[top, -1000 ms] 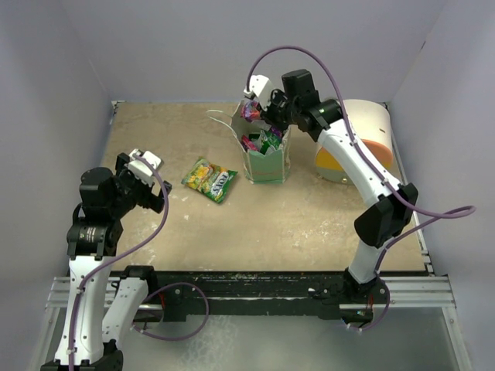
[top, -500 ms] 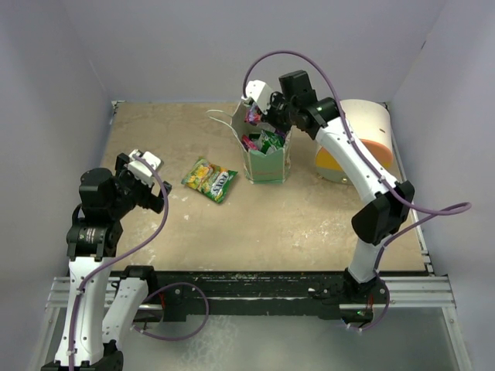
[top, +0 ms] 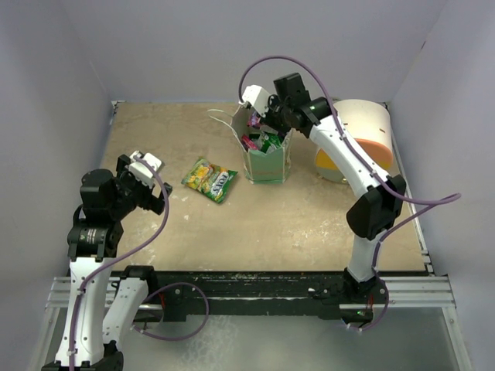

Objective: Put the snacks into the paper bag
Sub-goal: Place the snack in the paper bag.

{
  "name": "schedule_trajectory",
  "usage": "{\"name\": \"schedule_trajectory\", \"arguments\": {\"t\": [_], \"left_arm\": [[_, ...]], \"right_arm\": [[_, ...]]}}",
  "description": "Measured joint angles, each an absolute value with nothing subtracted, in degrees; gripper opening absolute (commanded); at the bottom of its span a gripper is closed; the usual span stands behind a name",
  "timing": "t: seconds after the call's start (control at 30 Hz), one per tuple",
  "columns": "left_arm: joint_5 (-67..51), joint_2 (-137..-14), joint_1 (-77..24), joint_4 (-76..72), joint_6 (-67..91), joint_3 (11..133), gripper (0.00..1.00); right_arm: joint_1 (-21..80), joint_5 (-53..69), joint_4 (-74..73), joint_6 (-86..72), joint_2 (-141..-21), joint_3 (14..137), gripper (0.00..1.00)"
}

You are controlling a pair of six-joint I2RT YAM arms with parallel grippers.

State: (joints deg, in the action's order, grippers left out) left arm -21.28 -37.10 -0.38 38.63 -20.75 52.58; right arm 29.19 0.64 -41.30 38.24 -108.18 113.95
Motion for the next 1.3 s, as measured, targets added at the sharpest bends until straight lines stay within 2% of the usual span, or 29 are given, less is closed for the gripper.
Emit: {"name": "schedule_trajectory", "arguments": {"t": [0.33,0.77,1.3], "left_arm": [[-21.30,-37.17,-0.38,38.65,-20.75,52.58,0.99],[-21.50,-37.43,-0.38,38.65,-20.75,52.58,0.99],[-20.88,-40.66,-0.38,40.07,-21.17,53.58,0.99]], "right_arm": [[29.19,-2.15,-41.15,39.22,-112.31,116.22,0.01],[29.19,-5.28,-40.07,39.00,-114.17,117.67,0.39],[29.19,-3.79,-39.07,36.14,-113.03,118.34,0.55]]}}
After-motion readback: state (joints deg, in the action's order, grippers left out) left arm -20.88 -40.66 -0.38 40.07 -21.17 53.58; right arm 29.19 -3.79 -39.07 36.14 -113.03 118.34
